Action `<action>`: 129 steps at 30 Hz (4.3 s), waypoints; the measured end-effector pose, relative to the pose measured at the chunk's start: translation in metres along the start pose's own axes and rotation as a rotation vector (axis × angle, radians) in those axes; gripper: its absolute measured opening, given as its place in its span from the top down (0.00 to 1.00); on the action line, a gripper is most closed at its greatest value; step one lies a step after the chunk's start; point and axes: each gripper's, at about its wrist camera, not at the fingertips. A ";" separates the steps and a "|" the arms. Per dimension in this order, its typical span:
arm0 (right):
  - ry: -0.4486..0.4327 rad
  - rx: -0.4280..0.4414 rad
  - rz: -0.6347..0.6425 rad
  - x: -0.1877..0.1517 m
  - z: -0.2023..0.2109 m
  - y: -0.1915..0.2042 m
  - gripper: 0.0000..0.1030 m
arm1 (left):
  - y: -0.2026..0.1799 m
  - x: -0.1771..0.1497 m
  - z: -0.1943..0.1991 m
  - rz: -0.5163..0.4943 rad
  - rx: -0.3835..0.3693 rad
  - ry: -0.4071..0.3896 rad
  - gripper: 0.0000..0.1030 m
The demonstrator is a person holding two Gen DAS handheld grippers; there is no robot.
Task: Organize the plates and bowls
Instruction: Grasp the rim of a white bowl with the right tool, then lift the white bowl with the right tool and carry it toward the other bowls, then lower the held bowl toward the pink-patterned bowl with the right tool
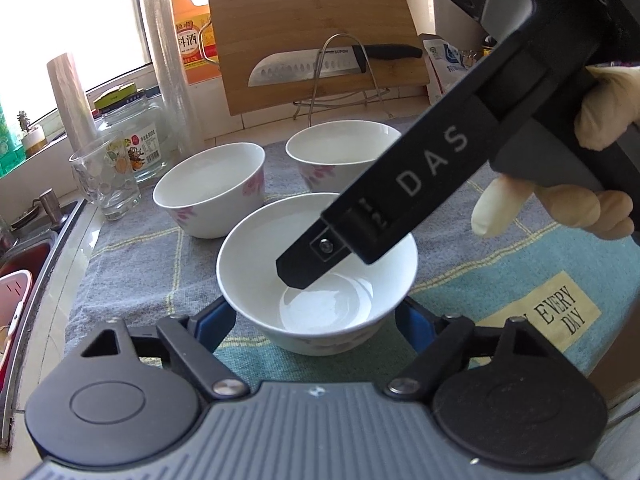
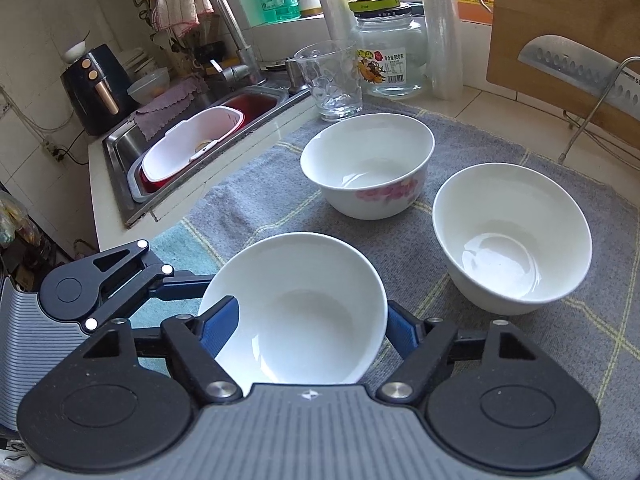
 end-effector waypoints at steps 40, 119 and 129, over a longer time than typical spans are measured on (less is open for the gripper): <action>-0.106 -0.212 -0.236 -0.073 0.117 -0.065 0.18 | -0.092 0.052 -0.023 -0.211 -0.300 -0.029 0.16; -0.060 -0.281 0.057 0.026 0.061 -0.094 0.00 | -0.007 0.059 -0.085 0.014 -0.080 -0.063 0.02; -0.001 -0.197 0.062 0.047 0.025 -0.111 0.05 | -0.009 0.067 -0.104 0.019 -0.089 -0.065 0.06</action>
Point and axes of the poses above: each gripper's, at about its wrist camera, not at the fingertips, and z roughly against the way its jaws point, y to its left, x to its top, and after that the axes turned 3 degrees about -z, right-handed
